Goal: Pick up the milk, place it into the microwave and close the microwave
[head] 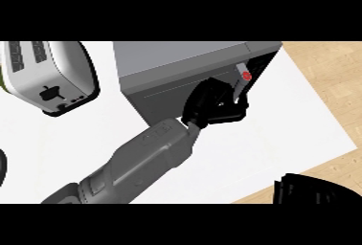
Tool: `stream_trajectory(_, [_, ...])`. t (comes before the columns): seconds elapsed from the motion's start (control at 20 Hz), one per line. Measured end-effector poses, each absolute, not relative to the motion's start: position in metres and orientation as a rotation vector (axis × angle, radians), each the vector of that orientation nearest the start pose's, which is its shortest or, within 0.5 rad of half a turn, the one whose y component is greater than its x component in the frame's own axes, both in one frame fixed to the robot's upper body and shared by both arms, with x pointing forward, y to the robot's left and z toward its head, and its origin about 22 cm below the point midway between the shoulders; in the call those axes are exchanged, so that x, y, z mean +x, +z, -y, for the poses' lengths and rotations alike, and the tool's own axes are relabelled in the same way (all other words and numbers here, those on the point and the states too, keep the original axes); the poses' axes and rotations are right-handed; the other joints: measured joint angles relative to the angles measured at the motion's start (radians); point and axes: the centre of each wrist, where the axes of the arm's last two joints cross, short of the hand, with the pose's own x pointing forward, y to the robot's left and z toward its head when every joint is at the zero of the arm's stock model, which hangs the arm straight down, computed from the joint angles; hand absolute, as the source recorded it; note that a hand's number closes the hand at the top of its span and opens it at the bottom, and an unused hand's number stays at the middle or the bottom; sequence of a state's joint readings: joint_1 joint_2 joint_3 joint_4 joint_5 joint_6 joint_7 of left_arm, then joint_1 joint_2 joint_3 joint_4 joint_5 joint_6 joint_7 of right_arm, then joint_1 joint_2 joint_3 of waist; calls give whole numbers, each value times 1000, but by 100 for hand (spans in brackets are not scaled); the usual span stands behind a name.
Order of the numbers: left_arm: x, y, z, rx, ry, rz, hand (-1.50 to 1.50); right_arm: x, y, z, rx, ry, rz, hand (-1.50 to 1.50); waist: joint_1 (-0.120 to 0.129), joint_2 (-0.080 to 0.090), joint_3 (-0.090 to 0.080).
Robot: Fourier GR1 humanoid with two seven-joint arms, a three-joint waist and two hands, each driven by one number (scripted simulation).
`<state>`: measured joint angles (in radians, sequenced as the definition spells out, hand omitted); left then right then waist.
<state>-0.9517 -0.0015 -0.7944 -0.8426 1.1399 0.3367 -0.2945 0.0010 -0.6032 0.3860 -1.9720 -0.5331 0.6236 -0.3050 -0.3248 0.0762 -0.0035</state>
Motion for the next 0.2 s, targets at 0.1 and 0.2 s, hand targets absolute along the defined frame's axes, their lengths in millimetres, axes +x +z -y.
stream_trajectory(0.1, [343,56,4,-677,-106,1430,150,201,96,233,1067,825,1764,150,8,-1,0])
stream_trajectory(0.2, [343,54,3,-701,-111,1428,150,195,96,228,1066,817,1769,150,13,-3,0])
